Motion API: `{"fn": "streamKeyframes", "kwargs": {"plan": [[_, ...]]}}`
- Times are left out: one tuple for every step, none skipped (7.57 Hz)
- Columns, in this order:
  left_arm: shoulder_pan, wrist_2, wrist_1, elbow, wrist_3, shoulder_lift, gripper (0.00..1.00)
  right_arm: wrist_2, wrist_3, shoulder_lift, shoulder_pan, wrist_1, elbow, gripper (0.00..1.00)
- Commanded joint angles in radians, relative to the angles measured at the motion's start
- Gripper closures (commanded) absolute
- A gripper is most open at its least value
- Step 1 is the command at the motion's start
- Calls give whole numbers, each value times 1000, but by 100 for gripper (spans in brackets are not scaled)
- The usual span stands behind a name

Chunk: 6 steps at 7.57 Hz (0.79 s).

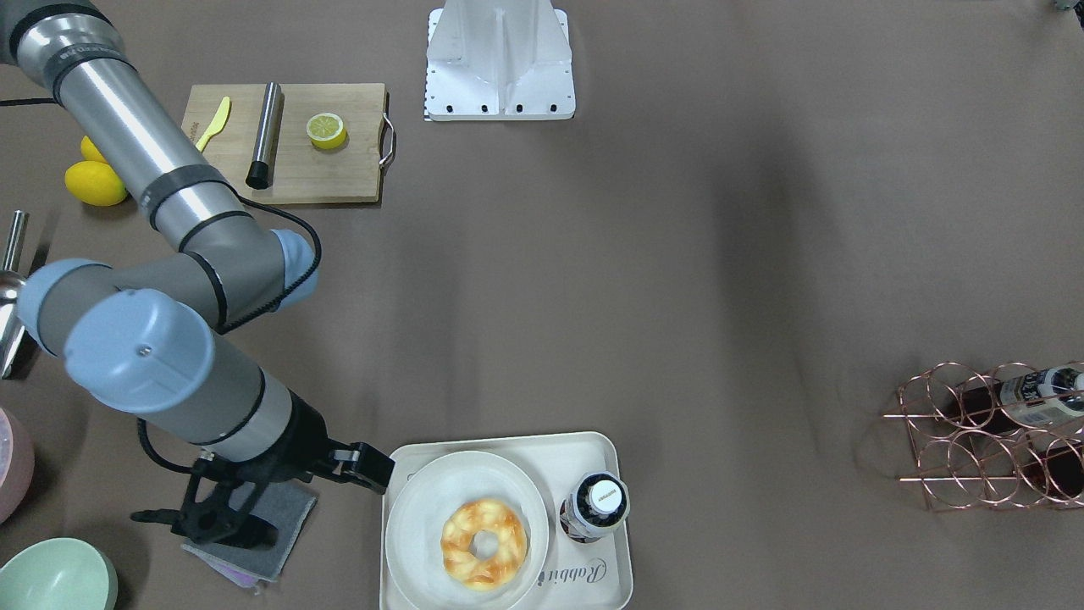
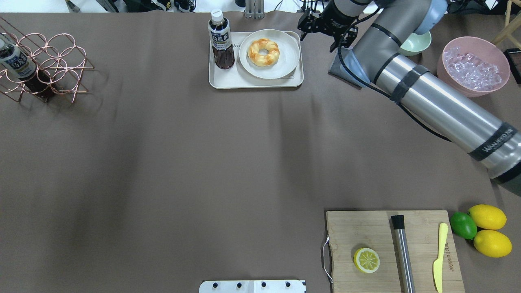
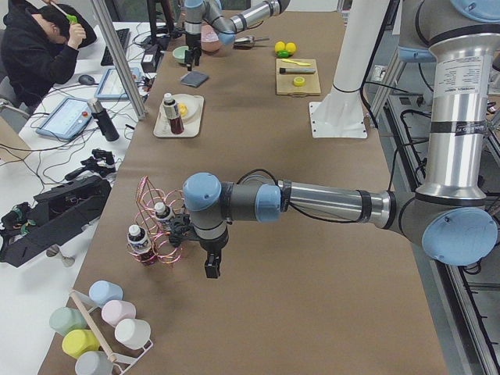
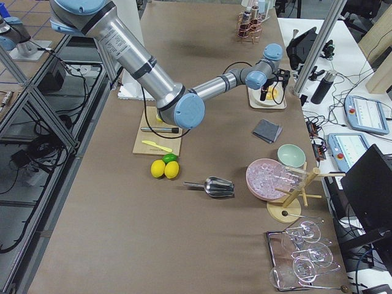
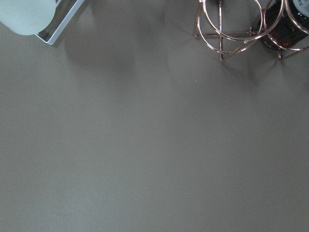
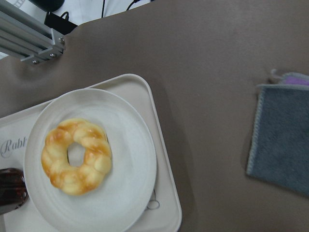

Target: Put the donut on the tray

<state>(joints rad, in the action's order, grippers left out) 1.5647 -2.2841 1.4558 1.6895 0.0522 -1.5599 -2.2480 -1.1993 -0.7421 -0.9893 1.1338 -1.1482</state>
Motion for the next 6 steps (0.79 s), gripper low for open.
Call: {"fn": "streamKeyframes", "kwargs": {"plan": [[0, -2, 0, 1, 0, 6, 2, -31, 175, -118, -60, 160, -181, 0], [0, -2, 1, 2, 0, 6, 2, -27, 293, -182, -81, 288, -274, 0], [0, -2, 2, 1, 0, 6, 2, -13, 425, -269, -95, 422, -392, 0], [0, -2, 2, 2, 0, 6, 2, 17, 536, -404, -100, 492, -510, 0], [0, -2, 2, 2, 0, 4, 2, 28, 632, -531, -121, 494, -587, 0], [0, -2, 2, 2, 0, 3, 2, 27, 702, -642, -153, 494, -638, 0]]}}
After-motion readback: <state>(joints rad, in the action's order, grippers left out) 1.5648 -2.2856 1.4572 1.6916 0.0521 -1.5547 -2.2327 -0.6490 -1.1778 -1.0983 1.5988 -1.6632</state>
